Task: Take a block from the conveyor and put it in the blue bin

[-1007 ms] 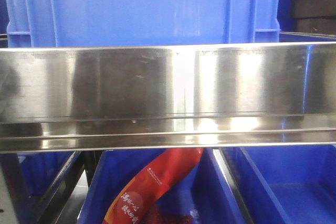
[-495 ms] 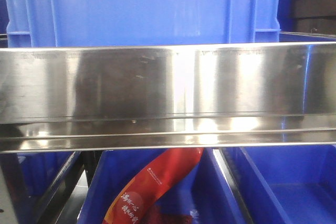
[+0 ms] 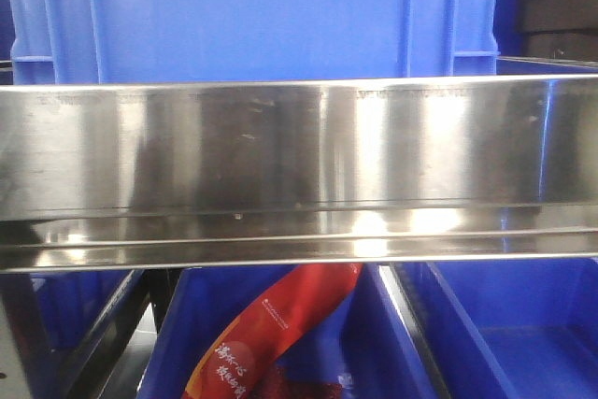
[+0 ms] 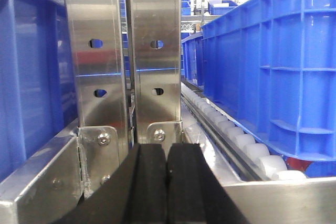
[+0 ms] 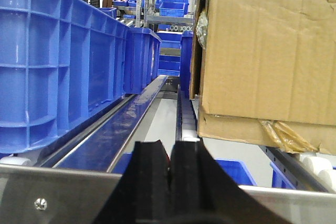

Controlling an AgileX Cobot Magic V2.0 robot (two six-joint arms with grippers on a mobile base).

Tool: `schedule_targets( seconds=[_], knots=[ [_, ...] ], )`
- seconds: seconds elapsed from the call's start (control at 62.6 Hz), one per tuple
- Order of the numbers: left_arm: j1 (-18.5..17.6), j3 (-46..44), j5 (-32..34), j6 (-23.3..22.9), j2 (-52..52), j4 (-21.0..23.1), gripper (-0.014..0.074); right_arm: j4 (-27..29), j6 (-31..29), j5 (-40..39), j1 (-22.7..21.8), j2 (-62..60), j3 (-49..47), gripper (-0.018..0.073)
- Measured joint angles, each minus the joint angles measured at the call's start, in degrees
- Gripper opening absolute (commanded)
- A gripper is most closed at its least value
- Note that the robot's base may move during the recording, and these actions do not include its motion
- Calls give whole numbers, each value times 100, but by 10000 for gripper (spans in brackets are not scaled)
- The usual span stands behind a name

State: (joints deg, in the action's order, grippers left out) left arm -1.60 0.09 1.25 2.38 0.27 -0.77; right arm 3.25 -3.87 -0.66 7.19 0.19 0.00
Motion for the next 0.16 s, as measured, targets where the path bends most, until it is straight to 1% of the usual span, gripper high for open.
schedule_targets(
  seconds=[0.16],
  knots=[
    [0,0,0,0,0,0,-111,0,0,0,0,0,0,-162]
  ],
)
